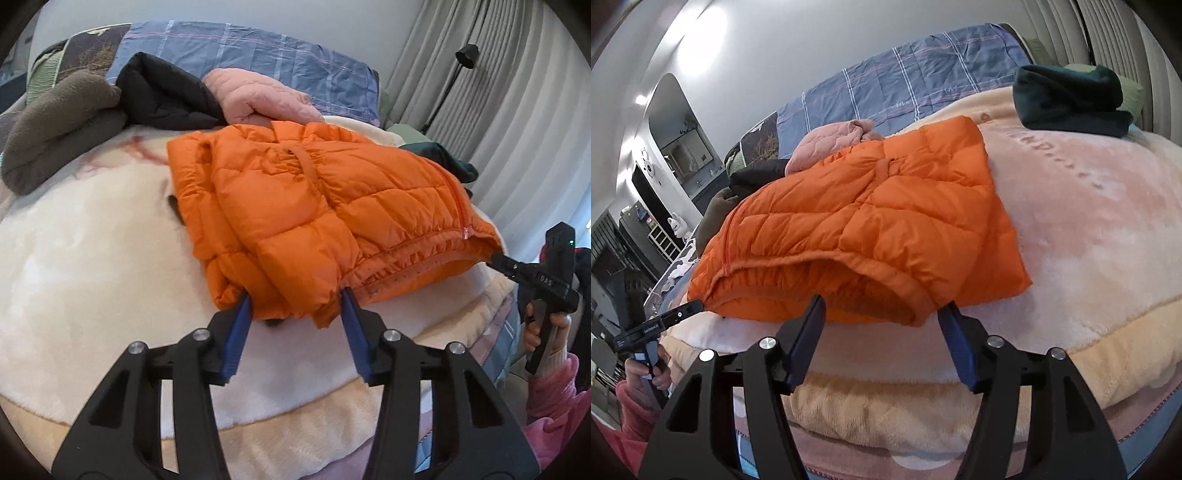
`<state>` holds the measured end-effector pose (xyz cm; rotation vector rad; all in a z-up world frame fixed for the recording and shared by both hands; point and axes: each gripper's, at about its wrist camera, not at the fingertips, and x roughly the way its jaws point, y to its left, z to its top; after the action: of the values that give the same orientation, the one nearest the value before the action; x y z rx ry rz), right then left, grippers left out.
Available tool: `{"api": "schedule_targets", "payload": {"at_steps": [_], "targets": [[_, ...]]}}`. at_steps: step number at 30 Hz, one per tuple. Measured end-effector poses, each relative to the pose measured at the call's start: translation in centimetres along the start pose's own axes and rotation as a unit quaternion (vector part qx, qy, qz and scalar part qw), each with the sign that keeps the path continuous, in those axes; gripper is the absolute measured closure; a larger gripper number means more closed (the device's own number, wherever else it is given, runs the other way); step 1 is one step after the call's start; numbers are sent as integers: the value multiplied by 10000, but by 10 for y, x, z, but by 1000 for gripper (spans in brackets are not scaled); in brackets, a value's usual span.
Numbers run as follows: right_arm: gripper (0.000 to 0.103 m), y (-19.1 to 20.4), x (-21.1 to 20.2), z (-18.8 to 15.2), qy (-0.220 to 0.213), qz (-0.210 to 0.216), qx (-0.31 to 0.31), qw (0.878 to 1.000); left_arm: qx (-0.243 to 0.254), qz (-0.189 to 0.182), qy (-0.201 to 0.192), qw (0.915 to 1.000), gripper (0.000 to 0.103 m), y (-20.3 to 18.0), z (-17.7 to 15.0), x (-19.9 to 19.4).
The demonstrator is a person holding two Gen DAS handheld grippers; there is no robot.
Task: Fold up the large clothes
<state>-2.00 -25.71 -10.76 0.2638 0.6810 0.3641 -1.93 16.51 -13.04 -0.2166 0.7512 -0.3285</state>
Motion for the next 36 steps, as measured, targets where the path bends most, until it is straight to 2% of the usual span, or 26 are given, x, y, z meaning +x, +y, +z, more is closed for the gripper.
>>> {"api": "schedule_targets", "payload": {"at_steps": [5,9,12,15,16,20,23,25,27,28,29,30,31,32,34,36], "targets": [[40,-2,-4,0,-116,-40,-20,9999,18,53,-51,10000,50,1,-4,-12],[40,-5,-5,0,-124,-46,0,9999,136,-439,156,9988,50,-6,-12,-16],[40,-6,-4,0,-139,-30,-46,9999,276,-415,264,9984,50,-11,-15,-10],[40,-3,-1,4,-120,-5,-94,9999,233,-626,361,9971,55,-14,-9,3],[40,0,-2,8,-144,37,-132,9998,286,-790,337,9959,62,-19,-2,5],[40,15,-20,36,-636,246,-351,9971,482,-1219,-23,9914,62,-34,34,-9],[40,26,-35,76,-1115,359,-464,9920,603,-1299,-518,9883,59,-41,86,-23],[39,33,-34,114,-1403,243,-603,9880,580,-1106,-828,9887,54,-40,122,-26],[39,34,-22,141,-1515,-60,-704,9859,518,-619,-1096,9907,47,-34,158,-20],[39,29,-9,159,-1560,-372,-674,9847,460,-368,-1166,9914,41,-29,171,-14],[39,10,13,183,-1503,-832,-332,9846,382,-168,-1181,9921,39,-24,181,-8],[39,10,13,183,-1503,-832,-332,9846,237,65,-1127,9933,36,-15,193,4],[39,-9,24,194,-1468,-903,82,9850,143,167,-1072,9940,34,-9,198,10],[39,-16,25,195,-1481,-836,232,9852,57,262,-1004,9946,34,-2,201,18],[38,-28,22,195,-1636,-700,436,9831,0,434,-864,9953,28,10,203,32],[37,-39,14,194,-1879,-756,491,9780,-36,591,-753,9954,26,23,199,45]]}}
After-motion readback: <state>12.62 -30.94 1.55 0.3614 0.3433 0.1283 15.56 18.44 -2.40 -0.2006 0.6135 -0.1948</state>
